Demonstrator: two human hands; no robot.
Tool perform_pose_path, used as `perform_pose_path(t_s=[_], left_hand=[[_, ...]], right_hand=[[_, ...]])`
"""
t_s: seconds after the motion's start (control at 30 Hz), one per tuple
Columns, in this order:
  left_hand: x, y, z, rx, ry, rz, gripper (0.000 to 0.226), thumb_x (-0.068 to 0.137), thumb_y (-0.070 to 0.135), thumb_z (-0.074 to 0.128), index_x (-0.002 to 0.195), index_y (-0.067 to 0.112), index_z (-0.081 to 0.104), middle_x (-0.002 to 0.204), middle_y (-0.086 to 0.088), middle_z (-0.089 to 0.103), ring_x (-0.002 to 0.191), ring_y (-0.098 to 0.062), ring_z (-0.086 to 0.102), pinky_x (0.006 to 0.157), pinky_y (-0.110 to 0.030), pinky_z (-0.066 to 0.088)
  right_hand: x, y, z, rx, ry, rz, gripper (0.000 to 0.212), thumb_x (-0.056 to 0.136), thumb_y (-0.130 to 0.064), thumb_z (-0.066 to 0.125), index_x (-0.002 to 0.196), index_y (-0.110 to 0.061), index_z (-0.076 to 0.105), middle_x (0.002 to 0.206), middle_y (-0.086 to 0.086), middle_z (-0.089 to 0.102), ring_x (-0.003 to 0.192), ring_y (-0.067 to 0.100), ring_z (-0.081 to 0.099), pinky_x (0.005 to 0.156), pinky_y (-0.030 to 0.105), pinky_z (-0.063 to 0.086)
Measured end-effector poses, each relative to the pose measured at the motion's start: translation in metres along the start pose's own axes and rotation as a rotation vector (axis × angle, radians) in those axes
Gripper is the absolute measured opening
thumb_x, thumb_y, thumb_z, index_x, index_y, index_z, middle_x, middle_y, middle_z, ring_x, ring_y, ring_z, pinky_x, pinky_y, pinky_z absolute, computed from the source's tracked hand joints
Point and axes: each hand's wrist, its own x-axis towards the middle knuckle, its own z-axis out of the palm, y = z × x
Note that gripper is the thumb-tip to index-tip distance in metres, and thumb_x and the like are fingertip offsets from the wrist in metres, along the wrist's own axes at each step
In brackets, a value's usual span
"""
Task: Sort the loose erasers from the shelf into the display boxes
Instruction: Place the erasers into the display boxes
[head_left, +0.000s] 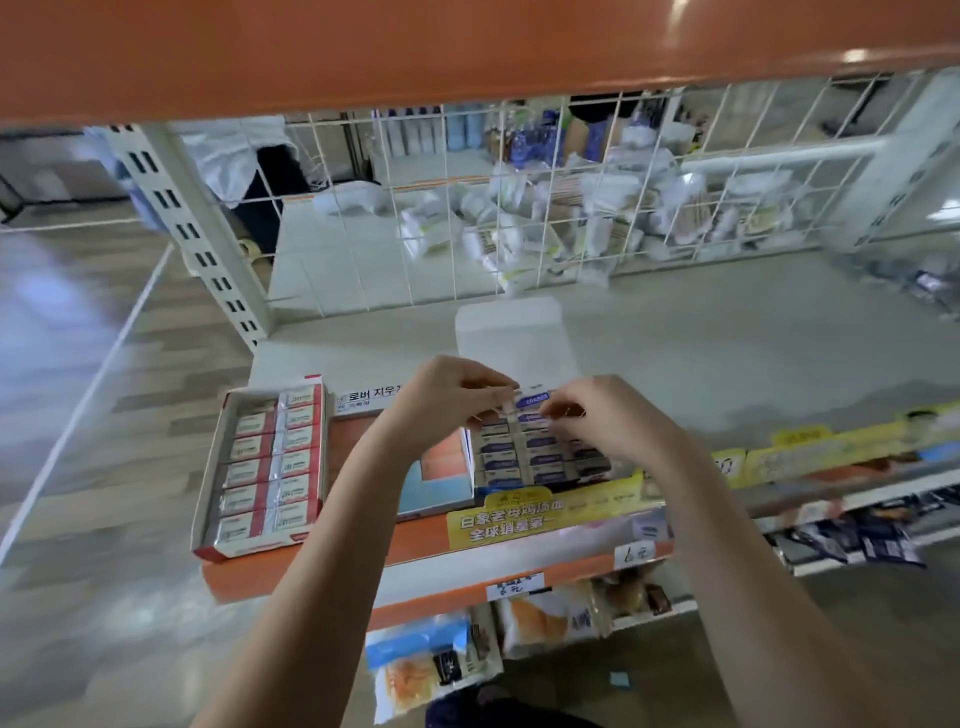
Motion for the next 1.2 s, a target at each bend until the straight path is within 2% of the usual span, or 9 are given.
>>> perform_pose_path(t_s=[0.07, 0.17, 0.23, 0.33, 0.53, 0.73, 0.87, 1.03, 1.2], left_hand=[[0.009, 0.004, 0.010, 0.127, -0.021, 0.040, 0.015, 0.086, 0.017, 0.064, 0.098, 0.019, 0.073, 0.082, 0.004, 0.072, 0.071, -0.010, 0.065, 0.067, -0.024, 0.053], [0.021, 0.013, 0.030, 0.351, -0.053, 0.119, 0.017, 0.086, 0.021, 0.062, 0.099, 0.020, 0.074, 0.085, 0.007, 0.070, 0.073, -0.008, 0.063, 0.064, -0.016, 0.046], [0.028, 0.016, 0.044, 0.464, -0.062, 0.134, 0.018, 0.087, 0.024, 0.062, 0.099, 0.019, 0.074, 0.092, 0.005, 0.071, 0.077, -0.011, 0.060, 0.067, -0.019, 0.045], [0.034, 0.016, 0.057, 0.561, -0.063, 0.121, 0.019, 0.088, 0.028, 0.060, 0.097, 0.018, 0.074, 0.093, 0.001, 0.071, 0.074, -0.012, 0.054, 0.060, -0.022, 0.038], [0.035, 0.014, 0.061, 0.701, -0.110, 0.124, 0.023, 0.091, 0.031, 0.057, 0.103, 0.017, 0.070, 0.097, -0.001, 0.068, 0.077, -0.014, 0.051, 0.066, -0.025, 0.035], [0.035, 0.008, 0.067, 0.726, -0.076, 0.137, 0.017, 0.090, 0.030, 0.058, 0.099, 0.020, 0.067, 0.098, 0.000, 0.069, 0.086, -0.019, 0.061, 0.074, -0.032, 0.051], [0.036, 0.008, 0.068, 0.790, -0.118, 0.158, 0.018, 0.090, 0.031, 0.057, 0.102, 0.020, 0.065, 0.099, 0.001, 0.069, 0.088, -0.020, 0.062, 0.073, -0.031, 0.050], [0.048, 0.038, 0.065, 0.800, -0.021, 0.331, 0.021, 0.093, 0.034, 0.050, 0.107, 0.026, 0.064, 0.105, 0.005, 0.065, 0.093, -0.017, 0.060, 0.071, -0.027, 0.045], [0.088, 0.096, 0.105, 0.929, -0.010, 0.584, 0.031, 0.094, 0.038, 0.047, 0.119, 0.025, 0.057, 0.117, 0.000, 0.058, 0.112, -0.021, 0.052, 0.086, -0.033, 0.043]], right_hand=[[-0.008, 0.008, -0.010, 0.007, 0.119, 0.035, 0.021, 0.089, -0.018, 0.061, 0.109, -0.017, 0.069, 0.103, -0.002, 0.069, 0.080, 0.006, 0.057, 0.066, 0.012, 0.038], [-0.017, 0.024, -0.020, -0.016, 0.313, 0.107, 0.022, 0.087, -0.015, 0.062, 0.108, -0.015, 0.069, 0.103, 0.003, 0.067, 0.086, 0.014, 0.061, 0.077, 0.023, 0.046], [-0.019, 0.032, -0.019, -0.011, 0.354, 0.134, 0.021, 0.086, -0.015, 0.063, 0.107, -0.014, 0.069, 0.102, 0.004, 0.066, 0.086, 0.016, 0.061, 0.079, 0.026, 0.047], [-0.022, 0.036, -0.013, 0.003, 0.333, 0.150, 0.025, 0.085, -0.017, 0.065, 0.109, -0.014, 0.067, 0.103, 0.004, 0.065, 0.087, 0.017, 0.061, 0.079, 0.026, 0.047], [-0.022, 0.035, -0.005, 0.043, 0.321, 0.170, 0.026, 0.086, -0.015, 0.064, 0.112, -0.016, 0.066, 0.107, 0.001, 0.066, 0.091, 0.013, 0.061, 0.079, 0.020, 0.044], [-0.021, 0.035, -0.003, 0.052, 0.335, 0.167, 0.027, 0.087, -0.013, 0.063, 0.114, -0.015, 0.065, 0.109, 0.001, 0.066, 0.092, 0.011, 0.061, 0.078, 0.016, 0.043], [-0.024, 0.034, -0.004, 0.050, 0.334, 0.158, 0.027, 0.089, -0.015, 0.061, 0.116, -0.015, 0.064, 0.110, 0.000, 0.065, 0.087, 0.007, 0.057, 0.076, 0.014, 0.041], [-0.023, 0.034, -0.025, 0.021, 0.266, 0.093, 0.024, 0.091, -0.020, 0.059, 0.113, -0.016, 0.066, 0.106, 0.002, 0.068, 0.089, 0.011, 0.063, 0.081, 0.023, 0.050], [-0.030, 0.084, -0.066, -0.153, 0.320, 0.195, 0.031, 0.094, -0.026, 0.052, 0.123, -0.018, 0.059, 0.119, 0.004, 0.058, 0.107, 0.022, 0.057, 0.090, 0.030, 0.043]])
